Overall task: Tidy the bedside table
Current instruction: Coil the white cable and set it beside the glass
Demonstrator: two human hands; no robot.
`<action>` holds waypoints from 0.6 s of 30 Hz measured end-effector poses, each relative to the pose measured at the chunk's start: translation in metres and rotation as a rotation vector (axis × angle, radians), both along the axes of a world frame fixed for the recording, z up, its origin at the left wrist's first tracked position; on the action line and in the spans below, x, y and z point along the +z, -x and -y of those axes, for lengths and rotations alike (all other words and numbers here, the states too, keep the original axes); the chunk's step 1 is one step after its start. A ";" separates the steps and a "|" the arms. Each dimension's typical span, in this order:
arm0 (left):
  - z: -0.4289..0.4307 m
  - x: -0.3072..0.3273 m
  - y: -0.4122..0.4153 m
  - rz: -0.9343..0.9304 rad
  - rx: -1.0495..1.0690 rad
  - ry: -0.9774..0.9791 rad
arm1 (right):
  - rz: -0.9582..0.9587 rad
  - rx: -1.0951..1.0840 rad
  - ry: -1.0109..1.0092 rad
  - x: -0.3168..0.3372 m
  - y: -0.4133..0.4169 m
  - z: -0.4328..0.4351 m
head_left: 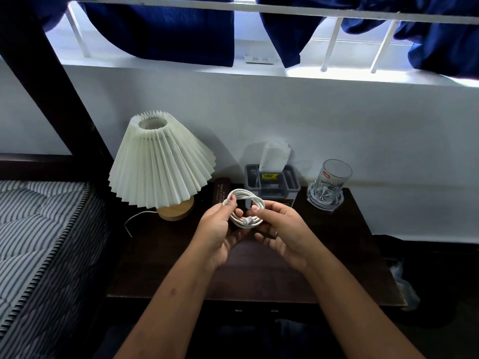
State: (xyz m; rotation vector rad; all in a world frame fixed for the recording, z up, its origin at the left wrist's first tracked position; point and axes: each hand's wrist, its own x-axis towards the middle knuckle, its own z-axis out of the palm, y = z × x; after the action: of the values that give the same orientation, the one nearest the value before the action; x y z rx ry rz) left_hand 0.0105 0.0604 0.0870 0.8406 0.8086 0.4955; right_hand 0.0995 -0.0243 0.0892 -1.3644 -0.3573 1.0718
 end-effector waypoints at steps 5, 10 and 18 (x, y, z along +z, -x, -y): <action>-0.001 -0.009 -0.001 -0.166 -0.054 -0.154 | 0.040 -0.078 0.005 -0.007 -0.007 0.000; -0.010 -0.020 0.003 -0.286 -0.101 -0.274 | 0.152 -0.154 0.036 -0.016 -0.016 0.001; -0.020 -0.045 0.007 -0.452 -0.092 -0.351 | 0.219 -0.158 0.128 -0.033 -0.017 -0.006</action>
State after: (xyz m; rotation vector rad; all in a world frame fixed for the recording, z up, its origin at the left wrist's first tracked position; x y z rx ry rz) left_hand 0.0039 0.0801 0.0420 1.3386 1.1076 0.3739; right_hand 0.1166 -0.0186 0.0558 -1.6034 -0.3388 0.8281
